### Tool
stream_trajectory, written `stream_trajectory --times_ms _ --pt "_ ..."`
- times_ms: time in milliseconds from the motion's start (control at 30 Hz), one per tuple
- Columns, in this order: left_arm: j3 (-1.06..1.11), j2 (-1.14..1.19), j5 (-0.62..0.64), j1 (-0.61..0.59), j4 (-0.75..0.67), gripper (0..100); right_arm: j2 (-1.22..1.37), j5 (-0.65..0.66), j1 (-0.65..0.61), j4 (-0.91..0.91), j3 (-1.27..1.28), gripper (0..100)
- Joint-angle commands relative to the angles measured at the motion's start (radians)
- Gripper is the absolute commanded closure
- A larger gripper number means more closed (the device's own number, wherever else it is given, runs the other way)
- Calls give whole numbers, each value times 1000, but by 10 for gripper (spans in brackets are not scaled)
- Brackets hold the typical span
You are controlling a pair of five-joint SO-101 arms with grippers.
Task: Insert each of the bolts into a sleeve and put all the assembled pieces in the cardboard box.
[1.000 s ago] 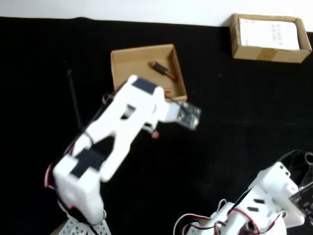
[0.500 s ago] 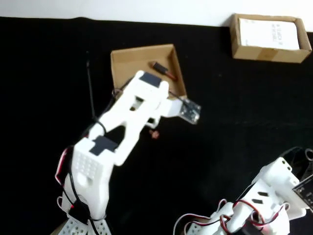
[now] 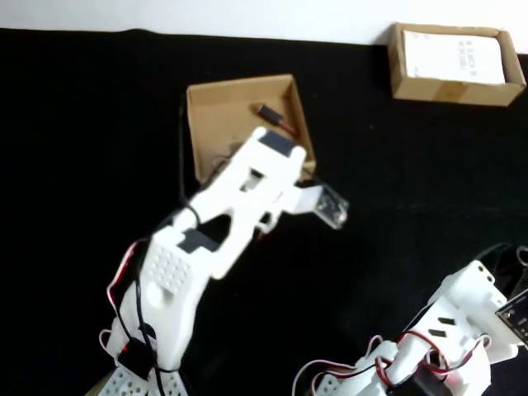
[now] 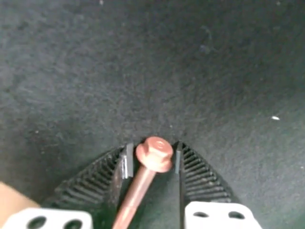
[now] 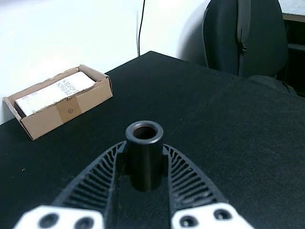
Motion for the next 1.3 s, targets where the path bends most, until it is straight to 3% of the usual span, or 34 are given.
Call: stream_trajectory --times_ms 0,67,333,567,733,867,933,1133,1267 --pt "-31 -2 0 12 -3 893 -8 5 8 -24 -5 991" --pt "-31 -2 3 13 -2 990 -8 5 16 -24 -10 991" --pt "-88 -24 23 2 98 991 -8 2 47 -50 -13 991" --pt "-317 -119 325 35 153 991 -8 -5 38 -45 -5 991" --pt "-455 -231 571 96 149 991 -8 -78 7 -44 -15 991" --pt "-558 -312 740 137 149 991 -7 -123 -140 8 -12 991" --pt "-611 -352 868 143 149 991 -4 -132 -280 47 -4 991" --pt "-737 -492 1404 85 153 990 8 -112 -742 16 31 991" --pt "-740 -618 1697 2 155 990 77 -104 -877 -45 68 991"
